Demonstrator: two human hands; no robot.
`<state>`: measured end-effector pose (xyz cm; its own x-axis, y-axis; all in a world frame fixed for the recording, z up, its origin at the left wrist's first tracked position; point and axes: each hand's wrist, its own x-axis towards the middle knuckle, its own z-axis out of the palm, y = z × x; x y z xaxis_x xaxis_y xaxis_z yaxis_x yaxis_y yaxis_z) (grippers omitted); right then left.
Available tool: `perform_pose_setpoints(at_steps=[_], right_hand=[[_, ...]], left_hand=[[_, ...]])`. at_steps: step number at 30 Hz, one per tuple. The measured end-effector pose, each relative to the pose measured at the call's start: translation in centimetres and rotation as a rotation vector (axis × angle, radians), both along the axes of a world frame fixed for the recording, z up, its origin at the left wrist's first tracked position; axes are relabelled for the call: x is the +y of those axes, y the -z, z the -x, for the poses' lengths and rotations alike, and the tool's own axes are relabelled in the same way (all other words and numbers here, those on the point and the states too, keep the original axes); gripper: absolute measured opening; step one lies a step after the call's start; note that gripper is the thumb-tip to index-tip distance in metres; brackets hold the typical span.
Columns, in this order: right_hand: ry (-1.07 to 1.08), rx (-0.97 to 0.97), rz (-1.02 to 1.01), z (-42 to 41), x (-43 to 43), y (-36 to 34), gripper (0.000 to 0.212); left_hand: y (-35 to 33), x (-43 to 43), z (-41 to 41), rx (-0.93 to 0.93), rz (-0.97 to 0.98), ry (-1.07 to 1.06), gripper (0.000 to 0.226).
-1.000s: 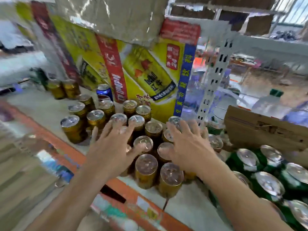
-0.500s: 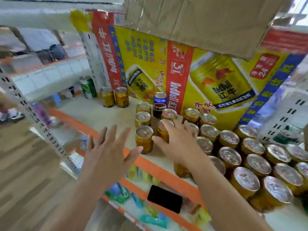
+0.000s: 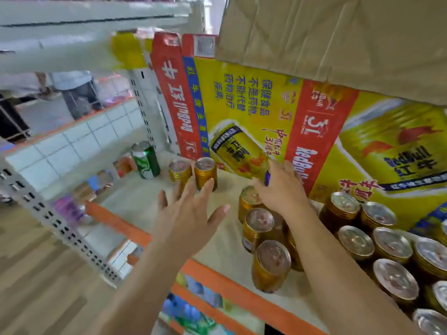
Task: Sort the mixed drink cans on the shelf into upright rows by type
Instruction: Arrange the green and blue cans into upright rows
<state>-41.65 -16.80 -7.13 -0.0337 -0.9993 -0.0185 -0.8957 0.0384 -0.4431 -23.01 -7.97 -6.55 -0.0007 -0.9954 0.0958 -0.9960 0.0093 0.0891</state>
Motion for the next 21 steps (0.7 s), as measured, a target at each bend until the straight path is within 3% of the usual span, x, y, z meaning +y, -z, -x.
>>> perform_pose_setpoints(at_steps=[4, 8, 16, 21], right_hand=[[0.107, 0.008, -0.044, -0.6, -4.1, 1.1, 0.067], [0.184, 0.097, -0.018, -1.6, -5.4, 1.8, 0.056], [0.074, 0.190, 0.250, -8.7, -5.5, -1.1, 0.048], [0.065, 0.098, 0.279, -14.1, -4.8, -3.1, 0.054]], left_hand=[[0.4, -4.1, -3.1, -0.018, 0.066, 0.018, 0.078], [0.7, -7.0, -4.6, 0.003, 0.095, 0.064, 0.067], [1.4, -13.9, -11.2, 0.063, 0.053, 0.073, 0.056], [2.9, -19.3, -18.0, 0.134, -0.028, -0.082, 0.078]])
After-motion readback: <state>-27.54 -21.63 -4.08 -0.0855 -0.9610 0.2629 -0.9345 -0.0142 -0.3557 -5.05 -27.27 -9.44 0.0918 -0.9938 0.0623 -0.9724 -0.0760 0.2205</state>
